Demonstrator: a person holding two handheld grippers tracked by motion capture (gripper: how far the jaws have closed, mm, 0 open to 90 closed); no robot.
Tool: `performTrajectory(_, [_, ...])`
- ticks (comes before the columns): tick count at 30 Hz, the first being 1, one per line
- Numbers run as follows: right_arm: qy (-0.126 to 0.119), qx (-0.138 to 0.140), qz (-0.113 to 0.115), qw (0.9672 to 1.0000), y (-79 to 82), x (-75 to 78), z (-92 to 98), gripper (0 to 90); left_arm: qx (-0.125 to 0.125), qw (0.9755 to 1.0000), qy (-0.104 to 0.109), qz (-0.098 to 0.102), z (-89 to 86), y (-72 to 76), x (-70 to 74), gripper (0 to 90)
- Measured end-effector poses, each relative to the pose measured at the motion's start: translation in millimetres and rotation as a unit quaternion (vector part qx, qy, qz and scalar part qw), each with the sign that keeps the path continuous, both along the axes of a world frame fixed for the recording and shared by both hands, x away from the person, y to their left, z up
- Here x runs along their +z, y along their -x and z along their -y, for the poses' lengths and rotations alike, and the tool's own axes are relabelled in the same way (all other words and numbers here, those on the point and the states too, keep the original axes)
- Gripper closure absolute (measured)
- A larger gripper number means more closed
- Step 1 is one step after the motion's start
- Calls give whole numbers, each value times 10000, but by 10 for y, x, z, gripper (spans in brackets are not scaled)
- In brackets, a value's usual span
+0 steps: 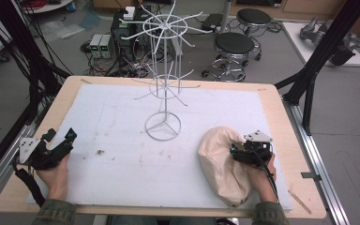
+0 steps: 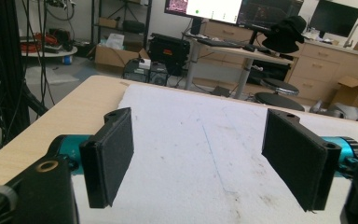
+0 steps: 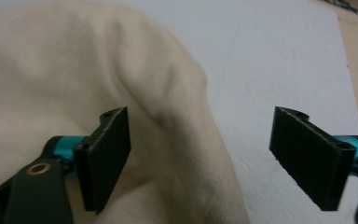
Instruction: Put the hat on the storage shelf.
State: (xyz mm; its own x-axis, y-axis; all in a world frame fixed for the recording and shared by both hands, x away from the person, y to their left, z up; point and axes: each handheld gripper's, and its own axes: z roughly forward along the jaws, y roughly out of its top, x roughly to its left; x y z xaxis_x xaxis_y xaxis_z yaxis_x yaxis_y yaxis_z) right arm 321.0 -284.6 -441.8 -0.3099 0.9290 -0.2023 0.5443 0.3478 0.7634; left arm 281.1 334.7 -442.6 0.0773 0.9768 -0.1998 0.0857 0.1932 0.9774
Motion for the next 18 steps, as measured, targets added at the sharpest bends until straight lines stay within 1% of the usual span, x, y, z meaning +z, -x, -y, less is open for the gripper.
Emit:
performTrajectory(2, [51, 92, -295, 9995, -24, -56, 1, 279, -1, 10000, -6, -9, 0, 0, -1, 251])
performTrajectory(3, [-92, 192, -335, 9992, -23, -52, 12, 369, -4, 10000, 1, -11, 2, -1, -2, 251])
performTrajectory(4, [-157, 279, -386, 9987, -24, -47, 15, 439, -4, 10000, 1, -11, 2, -1, -2, 251])
performTrajectory(5, [-213, 357, -424, 9982, -25, -41, 17, 462, -11, 10000, -1, -15, 6, 0, -2, 251])
performTrajectory(6, [-186, 348, -441, 9982, -22, -37, 7, 487, -11, 10000, -1, -15, 6, 0, -2, 251])
performTrajectory(7, [-158, 365, -460, 9982, -24, -27, 1, 547, -16, 10000, -1, -20, 6, 1, -1, 251])
performTrajectory(8, [-51, 313, -448, 9985, -22, -15, -11, 607, -20, 10000, 9, -15, 8, 2, -1, 251])
performTrajectory(9, [43, 298, -442, 9986, -22, -11, -19, 638, -24, 10000, 15, -8, 9, 2, -2, 251])
performTrajectory(11, [19, 289, -417, 9987, -20, 0, -10, 724, -13, 10000, 22, -7, 8, 2, -2, 252])
performTrajectory(13, [-14, 273, -368, 9989, -13, 13, 2, 764, -6, 10000, 29, -13, 3, 0, -5, 251])
performTrajectory(16, [-58, 248, -348, 9991, -6, 21, 2, 785, -4, 10000, 52, 5, 2, 0, -4, 251])
performTrajectory(18, [-159, 276, -368, 9988, -5, 27, 13, 788, 1, 10000, 50, 5, 1, 0, -4, 251])
